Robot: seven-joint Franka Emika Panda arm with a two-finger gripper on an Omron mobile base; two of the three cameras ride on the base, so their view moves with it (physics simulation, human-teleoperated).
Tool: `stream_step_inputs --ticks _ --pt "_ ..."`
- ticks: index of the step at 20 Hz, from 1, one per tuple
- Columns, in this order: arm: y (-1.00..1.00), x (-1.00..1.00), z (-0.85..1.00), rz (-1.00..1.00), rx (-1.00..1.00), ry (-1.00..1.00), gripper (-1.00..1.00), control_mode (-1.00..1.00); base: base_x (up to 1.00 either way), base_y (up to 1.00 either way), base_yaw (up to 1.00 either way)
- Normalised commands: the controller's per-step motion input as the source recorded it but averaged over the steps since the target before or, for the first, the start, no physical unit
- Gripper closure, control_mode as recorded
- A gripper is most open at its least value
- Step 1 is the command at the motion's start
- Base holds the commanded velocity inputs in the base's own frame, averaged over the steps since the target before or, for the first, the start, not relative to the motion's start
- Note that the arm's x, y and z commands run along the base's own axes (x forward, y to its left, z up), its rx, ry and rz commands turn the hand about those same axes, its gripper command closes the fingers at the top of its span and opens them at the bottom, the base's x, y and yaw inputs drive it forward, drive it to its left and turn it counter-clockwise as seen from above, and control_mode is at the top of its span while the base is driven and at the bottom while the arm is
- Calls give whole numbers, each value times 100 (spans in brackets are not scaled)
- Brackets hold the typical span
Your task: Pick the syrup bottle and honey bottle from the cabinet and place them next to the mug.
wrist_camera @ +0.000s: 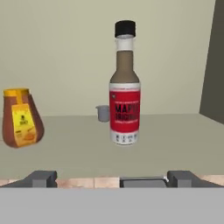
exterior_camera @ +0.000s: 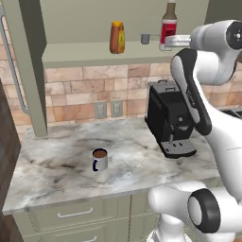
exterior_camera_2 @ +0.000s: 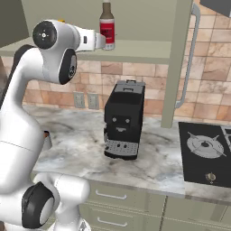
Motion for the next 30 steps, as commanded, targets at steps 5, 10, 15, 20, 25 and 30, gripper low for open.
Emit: stream_step_inputs --ticks 5,10,15,20,25,30 --pt "-4 41 0 0 0 10 -100 -100 0 0 0" --pt "0 27 -1 0 -1 10 -100 -100 0 0 0" --pt "0 27 -6 0 0 0 -100 -100 0 0 0" --pt "-1 67 0 0 1 1 -100 -100 0 0 0" --pt "-16 27 0 0 5 0 -100 -100 0 0 0" --pt "-13 15 0 0 4 0 -100 -100 0 0 0"
